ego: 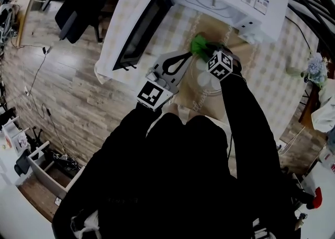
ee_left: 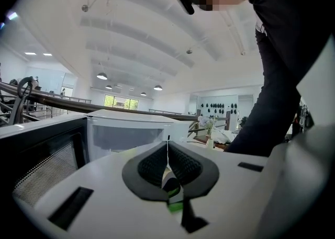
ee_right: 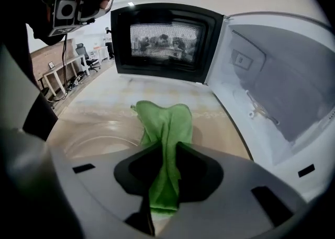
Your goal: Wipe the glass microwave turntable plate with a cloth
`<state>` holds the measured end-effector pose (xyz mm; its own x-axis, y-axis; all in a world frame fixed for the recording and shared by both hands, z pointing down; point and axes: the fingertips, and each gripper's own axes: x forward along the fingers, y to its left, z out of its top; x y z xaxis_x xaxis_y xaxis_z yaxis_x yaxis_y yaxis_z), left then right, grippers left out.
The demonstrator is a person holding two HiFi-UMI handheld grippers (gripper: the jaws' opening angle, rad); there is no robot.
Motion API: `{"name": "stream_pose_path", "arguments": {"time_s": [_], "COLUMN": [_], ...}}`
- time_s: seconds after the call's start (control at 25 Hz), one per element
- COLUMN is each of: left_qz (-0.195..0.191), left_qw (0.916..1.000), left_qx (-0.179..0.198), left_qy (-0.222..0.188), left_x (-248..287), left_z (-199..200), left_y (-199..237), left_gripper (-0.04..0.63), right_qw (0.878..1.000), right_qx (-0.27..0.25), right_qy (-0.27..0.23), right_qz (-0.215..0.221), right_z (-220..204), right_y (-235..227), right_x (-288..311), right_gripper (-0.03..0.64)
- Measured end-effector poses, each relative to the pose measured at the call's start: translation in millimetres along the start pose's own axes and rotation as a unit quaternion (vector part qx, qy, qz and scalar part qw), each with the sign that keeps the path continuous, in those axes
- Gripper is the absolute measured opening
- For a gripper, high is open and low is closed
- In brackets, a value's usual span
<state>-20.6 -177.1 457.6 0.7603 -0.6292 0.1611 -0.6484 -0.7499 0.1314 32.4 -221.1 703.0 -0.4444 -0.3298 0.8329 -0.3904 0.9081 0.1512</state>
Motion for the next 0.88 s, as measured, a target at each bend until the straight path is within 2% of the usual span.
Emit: {"name": "stream_pose_path", "arguments": {"time_s": [0.36,0.88], "left_qz": [-0.016,-0.042], "left_qw": [0.9999,0.999], "left_qx": [0.0,0.006], "left_qy": [0.005,0.012], "left_x": [13,22], "left_z": [1,-9], "left_y": [-9,-26], "left_gripper": [0.021,0.021], "right_qw": [1.0,0.998], "right_qx": [-0.013,0.031], "right_qy": [0.013,0.033], "right_qz": [-0.004,-0.036], "right_z": [-18,-80], "right_y": [-7,-26], "right_x": [-9,-44], "right_gripper": [0.092,0.092]}}
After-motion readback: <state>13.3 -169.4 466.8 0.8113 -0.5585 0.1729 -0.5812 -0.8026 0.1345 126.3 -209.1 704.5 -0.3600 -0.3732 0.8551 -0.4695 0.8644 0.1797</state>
